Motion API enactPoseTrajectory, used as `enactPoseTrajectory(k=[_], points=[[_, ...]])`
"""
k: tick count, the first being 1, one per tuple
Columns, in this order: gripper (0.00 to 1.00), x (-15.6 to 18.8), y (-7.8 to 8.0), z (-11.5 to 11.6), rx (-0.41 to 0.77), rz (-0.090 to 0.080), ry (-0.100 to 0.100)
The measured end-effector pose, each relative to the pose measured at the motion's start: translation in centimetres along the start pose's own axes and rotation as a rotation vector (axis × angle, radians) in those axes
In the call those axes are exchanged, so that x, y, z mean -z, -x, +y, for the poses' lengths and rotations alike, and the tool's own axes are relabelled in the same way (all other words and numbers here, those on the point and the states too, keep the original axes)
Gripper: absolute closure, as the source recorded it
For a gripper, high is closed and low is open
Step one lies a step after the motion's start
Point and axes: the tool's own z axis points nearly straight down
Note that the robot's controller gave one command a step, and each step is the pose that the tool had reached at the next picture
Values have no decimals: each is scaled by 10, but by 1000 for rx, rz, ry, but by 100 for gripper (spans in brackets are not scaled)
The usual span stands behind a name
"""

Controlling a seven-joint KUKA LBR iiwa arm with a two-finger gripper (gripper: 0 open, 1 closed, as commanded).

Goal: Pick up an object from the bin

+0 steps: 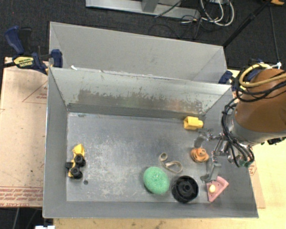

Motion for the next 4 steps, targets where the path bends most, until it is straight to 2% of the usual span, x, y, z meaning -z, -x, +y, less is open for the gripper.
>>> enactPoseTrajectory(k=[1, 2, 3, 4], points=[[0, 4, 1, 0, 2, -7, -1], [0, -44, 0, -8, -13, -15, -2], [0, -89, 3, -24, -157, -7, 2], [0, -101, -14, -14, -174, -14, 0]])
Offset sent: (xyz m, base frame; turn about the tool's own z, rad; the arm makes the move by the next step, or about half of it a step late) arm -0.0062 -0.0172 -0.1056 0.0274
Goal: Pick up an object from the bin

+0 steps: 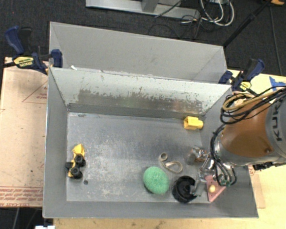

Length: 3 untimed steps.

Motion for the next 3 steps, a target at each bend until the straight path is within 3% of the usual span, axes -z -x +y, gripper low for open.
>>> enactPoseTrajectory(k=[1, 2, 3], points=[[0, -1, -17, -25, 165, -2, 1], [100, -1, -35, 12, -49, 4, 1], [100, -1, -35, 12, -49, 3, 1]])
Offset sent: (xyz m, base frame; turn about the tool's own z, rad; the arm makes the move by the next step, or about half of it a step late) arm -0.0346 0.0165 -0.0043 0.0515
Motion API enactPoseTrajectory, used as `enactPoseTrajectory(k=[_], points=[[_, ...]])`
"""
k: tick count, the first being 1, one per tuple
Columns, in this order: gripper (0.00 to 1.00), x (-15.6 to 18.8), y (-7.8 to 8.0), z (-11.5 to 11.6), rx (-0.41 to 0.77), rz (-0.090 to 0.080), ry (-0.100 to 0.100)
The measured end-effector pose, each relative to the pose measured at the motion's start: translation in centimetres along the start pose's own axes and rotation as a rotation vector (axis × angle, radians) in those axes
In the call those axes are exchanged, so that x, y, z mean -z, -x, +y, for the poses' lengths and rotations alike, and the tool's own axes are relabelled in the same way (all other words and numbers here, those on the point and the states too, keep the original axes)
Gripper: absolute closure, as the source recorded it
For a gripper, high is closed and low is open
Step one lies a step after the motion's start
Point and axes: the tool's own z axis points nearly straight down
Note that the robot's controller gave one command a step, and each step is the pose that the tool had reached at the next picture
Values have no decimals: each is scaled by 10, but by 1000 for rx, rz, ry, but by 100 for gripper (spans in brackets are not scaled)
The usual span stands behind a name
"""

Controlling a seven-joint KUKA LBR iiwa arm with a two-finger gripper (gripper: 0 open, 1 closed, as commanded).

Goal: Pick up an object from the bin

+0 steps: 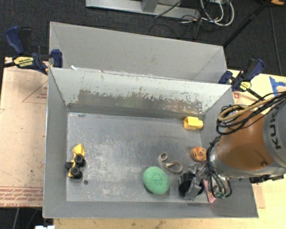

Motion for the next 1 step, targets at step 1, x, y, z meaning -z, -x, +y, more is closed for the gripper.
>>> enactPoseTrajectory(k=[1], points=[[100, 49, 7, -6, -6, 10, -1]])
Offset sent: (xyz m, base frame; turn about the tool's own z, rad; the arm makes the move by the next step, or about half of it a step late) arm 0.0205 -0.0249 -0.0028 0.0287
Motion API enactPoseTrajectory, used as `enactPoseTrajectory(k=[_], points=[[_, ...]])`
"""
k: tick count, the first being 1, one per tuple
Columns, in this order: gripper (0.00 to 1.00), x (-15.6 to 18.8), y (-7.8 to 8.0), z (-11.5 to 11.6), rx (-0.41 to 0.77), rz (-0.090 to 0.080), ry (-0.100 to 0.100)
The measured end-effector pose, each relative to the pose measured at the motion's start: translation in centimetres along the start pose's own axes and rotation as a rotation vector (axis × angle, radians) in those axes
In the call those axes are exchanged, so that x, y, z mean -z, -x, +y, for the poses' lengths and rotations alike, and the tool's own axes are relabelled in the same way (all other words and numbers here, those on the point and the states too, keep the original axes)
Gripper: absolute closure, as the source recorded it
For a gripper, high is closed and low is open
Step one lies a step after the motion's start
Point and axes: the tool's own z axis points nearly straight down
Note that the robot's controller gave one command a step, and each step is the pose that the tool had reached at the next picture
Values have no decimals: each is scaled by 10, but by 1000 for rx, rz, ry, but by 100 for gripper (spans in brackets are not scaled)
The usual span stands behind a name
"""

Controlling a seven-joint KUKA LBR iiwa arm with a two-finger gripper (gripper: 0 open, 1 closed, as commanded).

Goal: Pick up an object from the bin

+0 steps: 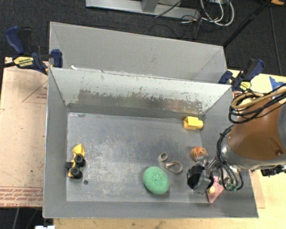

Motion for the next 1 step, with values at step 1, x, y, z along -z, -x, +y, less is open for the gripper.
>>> enactPoseTrajectory(k=[1], points=[[100, 17, 13, -5, -9, -20, 0]])
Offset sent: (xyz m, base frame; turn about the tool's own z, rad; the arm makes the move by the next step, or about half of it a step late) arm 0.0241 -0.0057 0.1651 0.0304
